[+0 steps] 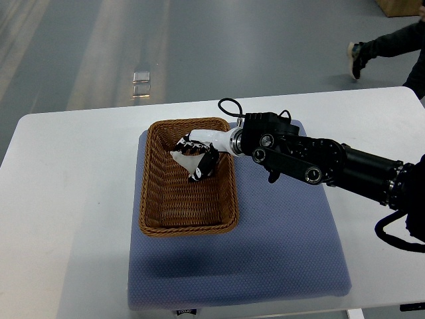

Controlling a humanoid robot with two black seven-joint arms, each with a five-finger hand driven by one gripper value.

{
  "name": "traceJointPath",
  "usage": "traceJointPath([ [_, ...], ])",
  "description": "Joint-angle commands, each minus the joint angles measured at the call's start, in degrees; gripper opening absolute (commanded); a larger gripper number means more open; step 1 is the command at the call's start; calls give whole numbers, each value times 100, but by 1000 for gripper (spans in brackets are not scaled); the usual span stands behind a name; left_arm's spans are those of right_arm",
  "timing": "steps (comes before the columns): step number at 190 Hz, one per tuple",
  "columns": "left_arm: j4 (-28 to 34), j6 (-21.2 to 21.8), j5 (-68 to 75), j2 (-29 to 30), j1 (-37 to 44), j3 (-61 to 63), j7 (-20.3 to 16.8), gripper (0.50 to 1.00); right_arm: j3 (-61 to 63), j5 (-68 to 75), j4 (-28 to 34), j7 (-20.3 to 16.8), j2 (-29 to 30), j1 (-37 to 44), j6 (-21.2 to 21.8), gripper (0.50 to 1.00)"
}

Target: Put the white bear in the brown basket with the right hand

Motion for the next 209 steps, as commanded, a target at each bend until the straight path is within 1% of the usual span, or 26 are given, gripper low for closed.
traceJointPath([
  [1,0,0,0,0,0,8,0,1000,190,12,10,0,0,64,-32,893],
  [5,-9,0,0,0,0,9,0,1000,287,12,18,0,0,108,-32,911],
  [11,-9,0,0,0,0,9,0,1000,445,21,18,0,0,134,-23,915],
  [45,-9,0,0,0,0,9,0,1000,1096,100,54,0,-9,266,-23,915],
  [67,0,0,0,0,0,9,0,1000,1843,100,54,8,-334,222,-67,915],
  [82,-9,0,0,0,0,9,0,1000,2493,109,45,52,-475,46,-164,917],
  [113,-27,0,0,0,0,9,0,1000,4084,302,45,421,-572,-692,-550,915],
  [132,-44,0,0,0,0,9,0,1000,4989,917,27,773,-501,-1289,-954,915],
  [150,-44,0,0,0,0,9,0,1000,5262,1760,-17,984,-484,-1658,-1200,917],
  [161,-35,0,0,0,0,9,0,1000,5297,2366,-34,1089,-492,-1834,-1253,917],
  [179,-27,0,0,0,0,9,0,1000,5306,3141,-113,1133,-492,-1984,-1253,924],
  [191,-27,0,0,0,0,9,0,1000,5306,3695,-342,1168,-501,-2010,-1253,924],
  [209,-35,0,0,0,0,17,8,1000,5306,4485,-790,1397,-484,-2010,-1245,924],
])
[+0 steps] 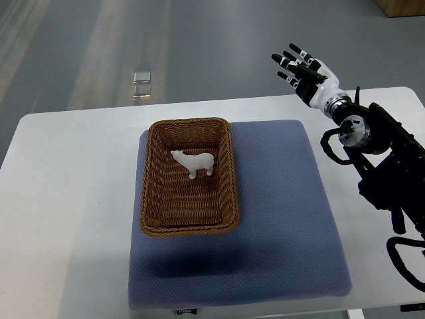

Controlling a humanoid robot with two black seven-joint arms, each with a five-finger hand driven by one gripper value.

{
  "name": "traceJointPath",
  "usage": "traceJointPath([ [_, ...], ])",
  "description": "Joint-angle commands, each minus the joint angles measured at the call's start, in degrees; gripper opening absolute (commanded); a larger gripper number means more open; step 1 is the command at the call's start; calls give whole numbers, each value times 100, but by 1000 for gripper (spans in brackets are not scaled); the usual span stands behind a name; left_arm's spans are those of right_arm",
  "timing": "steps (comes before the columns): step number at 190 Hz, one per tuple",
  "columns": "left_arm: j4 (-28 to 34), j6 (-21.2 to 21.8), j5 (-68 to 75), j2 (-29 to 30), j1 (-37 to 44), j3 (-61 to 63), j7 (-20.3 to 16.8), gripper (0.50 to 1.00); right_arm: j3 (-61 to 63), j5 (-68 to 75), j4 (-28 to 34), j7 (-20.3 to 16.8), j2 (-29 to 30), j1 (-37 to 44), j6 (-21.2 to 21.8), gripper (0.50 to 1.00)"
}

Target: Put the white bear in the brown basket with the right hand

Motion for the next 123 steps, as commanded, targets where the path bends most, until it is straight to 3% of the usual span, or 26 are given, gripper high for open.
traceJointPath([
  [1,-8,-1,0,0,0,9,8,1000,-4,830,-428,205,9,-18,7,924],
  [33,-26,-1,0,0,0,0,-1,1000,-12,1498,-613,653,211,-132,112,924],
  [59,-26,-1,0,0,0,9,-1,1000,-21,1524,-639,1004,308,-203,481,924],
  [90,-35,-1,0,0,0,9,-1,1000,-48,1524,-666,1189,334,-361,1035,926],
  [123,-26,-1,0,0,0,0,-1,1000,-65,1524,-762,1216,334,-370,1079,926],
])
